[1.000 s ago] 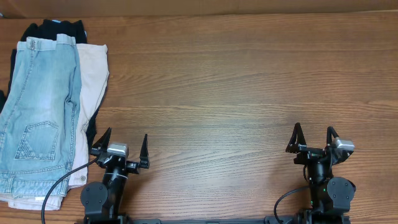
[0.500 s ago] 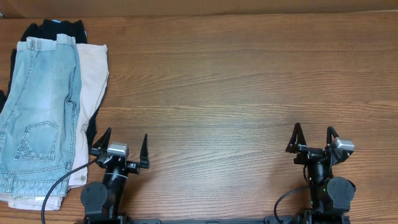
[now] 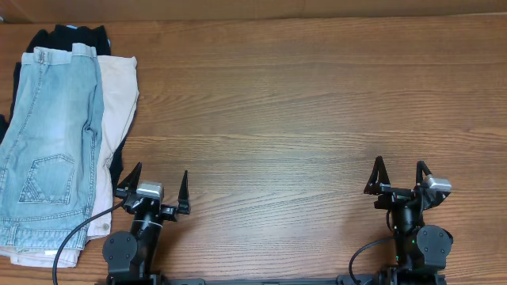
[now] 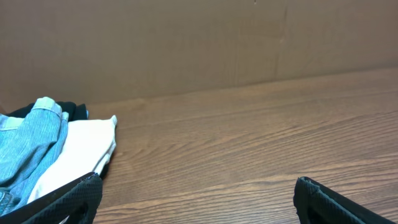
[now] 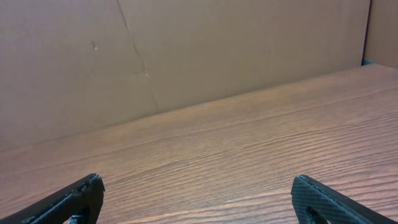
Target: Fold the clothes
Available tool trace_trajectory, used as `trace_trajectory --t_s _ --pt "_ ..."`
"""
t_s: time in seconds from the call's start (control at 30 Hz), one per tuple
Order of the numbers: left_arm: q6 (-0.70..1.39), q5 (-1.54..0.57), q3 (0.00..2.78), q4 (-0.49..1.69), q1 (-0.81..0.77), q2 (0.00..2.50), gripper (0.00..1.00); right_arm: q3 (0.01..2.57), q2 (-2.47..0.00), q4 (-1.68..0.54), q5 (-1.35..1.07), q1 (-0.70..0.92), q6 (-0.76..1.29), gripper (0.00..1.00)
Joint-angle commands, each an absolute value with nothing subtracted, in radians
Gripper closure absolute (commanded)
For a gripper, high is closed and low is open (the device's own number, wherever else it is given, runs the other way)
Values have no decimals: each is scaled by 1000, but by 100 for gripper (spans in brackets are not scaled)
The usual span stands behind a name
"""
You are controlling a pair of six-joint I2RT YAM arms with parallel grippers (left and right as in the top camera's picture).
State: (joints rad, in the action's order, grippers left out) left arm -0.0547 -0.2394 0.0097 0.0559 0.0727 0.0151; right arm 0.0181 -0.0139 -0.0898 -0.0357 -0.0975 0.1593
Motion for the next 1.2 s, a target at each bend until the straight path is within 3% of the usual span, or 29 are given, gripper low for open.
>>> trace_trajectory --t_s 0.0,1.17 --pt "-42 -229 5 55 79 6 0 8 -3 -82 -23 -93 157 0" --pt "-62 -191 5 47 79 6 0 8 -3 -57 24 -93 157 0"
